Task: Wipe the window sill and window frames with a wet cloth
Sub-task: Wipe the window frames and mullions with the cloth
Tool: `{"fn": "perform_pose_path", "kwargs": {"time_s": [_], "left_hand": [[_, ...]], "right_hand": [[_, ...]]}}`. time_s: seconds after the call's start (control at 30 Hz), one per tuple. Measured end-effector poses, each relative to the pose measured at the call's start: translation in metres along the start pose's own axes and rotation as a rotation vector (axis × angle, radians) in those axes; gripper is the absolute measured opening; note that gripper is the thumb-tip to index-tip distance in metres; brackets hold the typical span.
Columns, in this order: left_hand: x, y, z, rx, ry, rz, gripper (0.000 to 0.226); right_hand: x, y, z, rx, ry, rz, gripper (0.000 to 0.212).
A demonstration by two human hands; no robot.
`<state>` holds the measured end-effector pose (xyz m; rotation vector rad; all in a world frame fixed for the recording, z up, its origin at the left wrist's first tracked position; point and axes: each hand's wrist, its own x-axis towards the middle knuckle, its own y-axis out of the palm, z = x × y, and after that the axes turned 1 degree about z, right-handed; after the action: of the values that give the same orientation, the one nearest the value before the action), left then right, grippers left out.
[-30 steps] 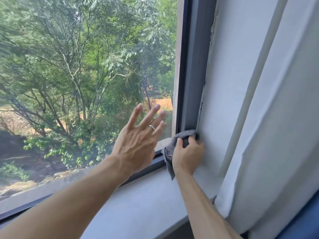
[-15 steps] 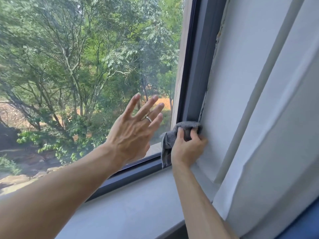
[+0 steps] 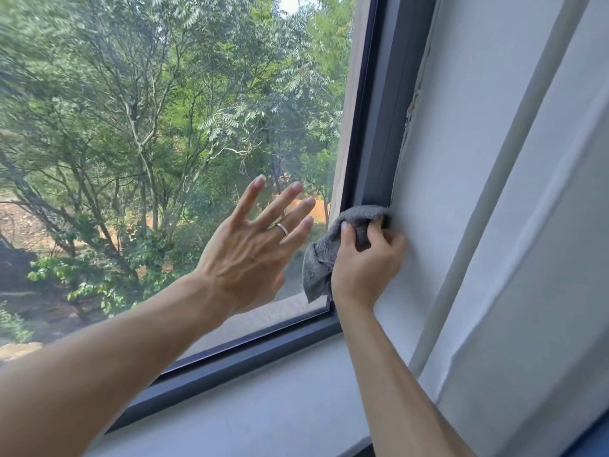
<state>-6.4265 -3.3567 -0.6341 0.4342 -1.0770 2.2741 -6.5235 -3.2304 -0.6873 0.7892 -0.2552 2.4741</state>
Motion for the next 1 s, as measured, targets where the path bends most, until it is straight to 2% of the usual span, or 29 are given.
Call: {"fn": "perform_pose_path", "kwargs": {"time_s": [0.1, 0.2, 0.33, 0.5, 0.67, 0.83, 0.93, 1.0], "left_hand": [[0.002, 0.000, 0.003, -0.058, -0.022, -0.031, 0.083], [0.001, -0.001, 0.004, -0.073, -0.023, -0.039, 0.085], [0.011, -0.013, 0.015, -0.056, -0.072, -0.044, 0.086], [0.025, -0.024, 0.016, -0.062, -0.126, -0.009, 0.083], [0.045, -0.044, 0.026, -0.019, -0.193, -0.055, 0.075], [0.055, -0.055, 0.038, 0.029, -0.245, -0.075, 0.068], [0.060, -0.055, 0.039, 0.050, -0.235, -0.073, 0.072], [0.063, -0.055, 0.036, 0.057, -0.244, -0.080, 0.076]], "right_hand": [[0.005, 0.003, 0.006, 0.029, -0.052, -0.024, 0.038], [-0.010, -0.002, -0.004, -0.014, -0.080, -0.008, 0.032], [0.030, 0.006, 0.024, 0.004, -0.198, -0.064, 0.035], [0.021, -0.006, 0.030, 0.007, -0.193, 0.026, 0.037], [0.052, -0.001, 0.056, 0.024, -0.260, 0.015, 0.032], [0.046, -0.005, 0.060, 0.019, -0.229, 0.075, 0.039], [0.065, 0.002, 0.074, 0.026, -0.245, 0.046, 0.040], [0.064, -0.002, 0.072, 0.038, -0.258, 0.082, 0.039]]}}
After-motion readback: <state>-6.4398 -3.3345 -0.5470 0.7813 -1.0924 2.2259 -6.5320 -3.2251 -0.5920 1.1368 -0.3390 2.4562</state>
